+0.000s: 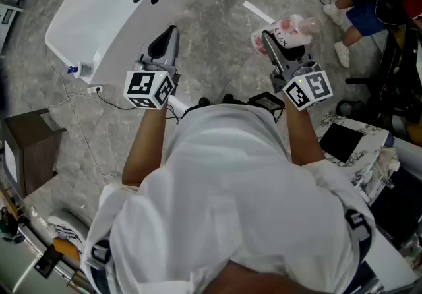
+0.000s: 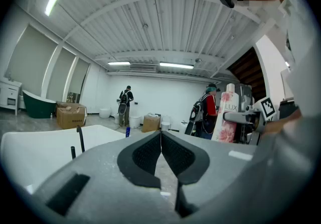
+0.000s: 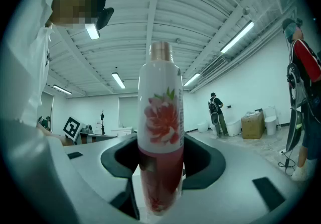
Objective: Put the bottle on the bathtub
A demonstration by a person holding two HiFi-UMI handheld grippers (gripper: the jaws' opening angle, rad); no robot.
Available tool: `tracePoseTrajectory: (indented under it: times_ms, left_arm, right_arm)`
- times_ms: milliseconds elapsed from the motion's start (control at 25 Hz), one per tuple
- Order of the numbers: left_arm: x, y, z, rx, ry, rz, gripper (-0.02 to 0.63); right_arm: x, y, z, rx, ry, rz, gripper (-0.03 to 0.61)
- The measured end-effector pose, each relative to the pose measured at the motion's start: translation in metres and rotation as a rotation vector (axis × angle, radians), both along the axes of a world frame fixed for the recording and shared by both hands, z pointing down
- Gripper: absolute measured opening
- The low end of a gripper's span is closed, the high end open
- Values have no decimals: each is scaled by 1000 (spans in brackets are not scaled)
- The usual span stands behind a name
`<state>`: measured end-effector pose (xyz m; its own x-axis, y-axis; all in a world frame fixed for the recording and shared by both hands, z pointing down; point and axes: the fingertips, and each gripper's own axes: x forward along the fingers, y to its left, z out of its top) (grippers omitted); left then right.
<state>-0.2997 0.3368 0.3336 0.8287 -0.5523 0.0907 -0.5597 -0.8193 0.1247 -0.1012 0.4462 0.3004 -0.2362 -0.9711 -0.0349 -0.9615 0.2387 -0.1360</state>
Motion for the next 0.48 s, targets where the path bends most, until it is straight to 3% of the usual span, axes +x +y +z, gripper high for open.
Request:
tracePoseTrajectory:
  times_ms: [160,480]
  left_arm:
    - [16,8,-2,12,0,21,15]
    - [21,17,22,-69,12,3,15]
  right_arm:
    - [11,-4,2,-2,-20,8,230]
    - [11,-1,7,0,-62,-20,230]
